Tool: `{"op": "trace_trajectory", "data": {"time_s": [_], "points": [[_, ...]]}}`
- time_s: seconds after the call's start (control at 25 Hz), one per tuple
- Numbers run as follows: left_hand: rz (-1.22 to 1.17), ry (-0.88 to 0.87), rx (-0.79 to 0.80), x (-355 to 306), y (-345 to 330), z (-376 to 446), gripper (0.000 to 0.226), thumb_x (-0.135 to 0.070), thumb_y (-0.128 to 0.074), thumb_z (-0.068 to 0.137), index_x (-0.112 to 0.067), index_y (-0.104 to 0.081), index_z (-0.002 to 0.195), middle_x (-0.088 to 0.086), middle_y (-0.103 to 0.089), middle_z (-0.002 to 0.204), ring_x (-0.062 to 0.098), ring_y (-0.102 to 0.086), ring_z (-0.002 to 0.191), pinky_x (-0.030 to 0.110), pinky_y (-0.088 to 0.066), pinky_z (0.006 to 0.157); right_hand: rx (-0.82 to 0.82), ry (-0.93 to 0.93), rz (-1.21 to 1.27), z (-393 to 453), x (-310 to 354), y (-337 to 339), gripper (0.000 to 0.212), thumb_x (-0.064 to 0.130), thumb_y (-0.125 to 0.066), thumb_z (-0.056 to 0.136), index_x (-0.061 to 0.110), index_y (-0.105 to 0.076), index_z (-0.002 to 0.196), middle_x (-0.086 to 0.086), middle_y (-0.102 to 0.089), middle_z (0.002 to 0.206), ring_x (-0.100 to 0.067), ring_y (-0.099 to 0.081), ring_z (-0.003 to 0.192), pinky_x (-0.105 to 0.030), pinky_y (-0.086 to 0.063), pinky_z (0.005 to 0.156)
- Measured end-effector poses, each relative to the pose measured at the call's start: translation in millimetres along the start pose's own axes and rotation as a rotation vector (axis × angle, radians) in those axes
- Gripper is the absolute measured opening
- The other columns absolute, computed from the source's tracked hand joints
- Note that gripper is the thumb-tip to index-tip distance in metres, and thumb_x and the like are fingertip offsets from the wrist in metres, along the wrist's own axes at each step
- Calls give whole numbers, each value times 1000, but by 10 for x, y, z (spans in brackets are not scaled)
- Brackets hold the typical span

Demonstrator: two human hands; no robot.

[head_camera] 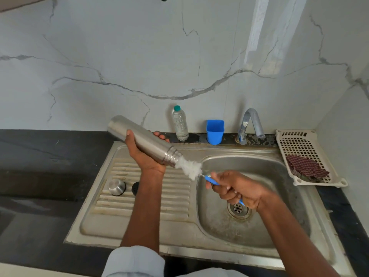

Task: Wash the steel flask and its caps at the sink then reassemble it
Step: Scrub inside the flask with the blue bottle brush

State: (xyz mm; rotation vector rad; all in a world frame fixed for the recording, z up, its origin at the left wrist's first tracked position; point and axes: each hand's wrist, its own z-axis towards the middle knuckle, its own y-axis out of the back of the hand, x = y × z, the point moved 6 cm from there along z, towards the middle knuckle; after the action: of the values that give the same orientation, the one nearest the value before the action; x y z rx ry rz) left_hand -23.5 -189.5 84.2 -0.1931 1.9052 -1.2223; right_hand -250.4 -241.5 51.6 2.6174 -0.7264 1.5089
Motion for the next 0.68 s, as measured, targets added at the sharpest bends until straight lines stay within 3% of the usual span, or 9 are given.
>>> {"op": "trace_trajectory", "data": {"time_s": [0.16,0.28,0.4,0.48,0.56,0.68], "points": [[106,86,-27,320,-28,-142,61,-65,-61,91,-9,-56,116,9,-63,83,24,-63,70,34,-54,67,-222,133,-270,135,215,-103,34,32,-54,108,13,-63,81,4,-36,55,-8,-26,43,-20,-19,41],[67,-63,-168,-176,167,-39,55,-62,-56,96,-10,-60,113,9,-65,80,26,-66,70,34,-57,65,-240,147,-421,-185,-1,238,34,32,-57,105,8,-62,81,5,-42,57,-7,-33,47,-19,-28,45],[-161,-220,-400,-783,674,-89,46,-54,-62,99,-14,-57,118,7,-73,78,26,-74,71,36,-62,62,-385,65,-458,-722,-411,744,30,23,-58,102,5,-62,78,9,-44,52,-4,-35,45,-15,-29,46],[-171,-144,-436,-751,860,-168,50,-53,-69,95,-17,-56,126,10,-74,95,27,-76,78,40,-64,66,-500,56,-338,-740,-513,854,26,14,-55,105,-2,-66,88,4,-37,52,-1,-29,39,-13,-24,40],[-14,8,-438,-456,915,-163,56,-55,-73,92,-17,-57,130,12,-70,110,30,-74,90,45,-63,73,-511,121,-186,-512,-498,740,21,13,-51,107,4,-70,109,0,-30,53,-5,-25,38,-16,-20,37],[107,193,-313,-106,725,-90,61,-60,-73,88,-11,-62,123,12,-67,97,29,-68,86,44,-61,74,-428,257,-16,-227,-447,478,23,13,-49,109,18,-69,119,-12,-45,58,-16,-37,46,-22,-26,43]]}}
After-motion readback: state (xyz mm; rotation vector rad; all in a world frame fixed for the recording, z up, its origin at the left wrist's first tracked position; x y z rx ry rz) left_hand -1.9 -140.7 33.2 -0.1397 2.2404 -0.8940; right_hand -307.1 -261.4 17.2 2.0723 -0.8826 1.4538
